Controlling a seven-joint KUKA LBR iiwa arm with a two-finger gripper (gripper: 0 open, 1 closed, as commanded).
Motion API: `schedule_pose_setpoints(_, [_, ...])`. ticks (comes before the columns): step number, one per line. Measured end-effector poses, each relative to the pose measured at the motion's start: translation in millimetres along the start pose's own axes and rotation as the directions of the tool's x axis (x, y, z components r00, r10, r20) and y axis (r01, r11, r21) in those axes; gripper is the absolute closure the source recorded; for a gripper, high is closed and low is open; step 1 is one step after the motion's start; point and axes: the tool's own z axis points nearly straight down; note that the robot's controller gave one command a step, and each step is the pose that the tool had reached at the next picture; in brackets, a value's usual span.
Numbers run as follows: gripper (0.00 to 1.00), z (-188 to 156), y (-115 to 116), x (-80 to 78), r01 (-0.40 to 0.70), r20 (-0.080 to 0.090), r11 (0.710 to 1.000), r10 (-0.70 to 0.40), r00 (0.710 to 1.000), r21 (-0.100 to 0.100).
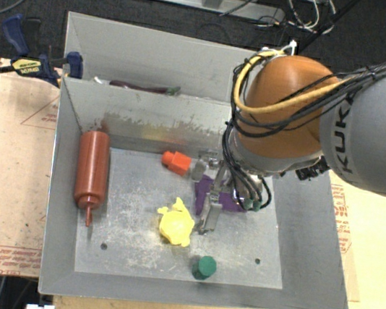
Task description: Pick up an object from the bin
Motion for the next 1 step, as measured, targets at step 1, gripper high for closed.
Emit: schedule_pose_setpoints(1, [0.00, -4.4, -0.4, -0.9, -0.002, 0.007, 1.000, 0.002, 1.000, -0.001])
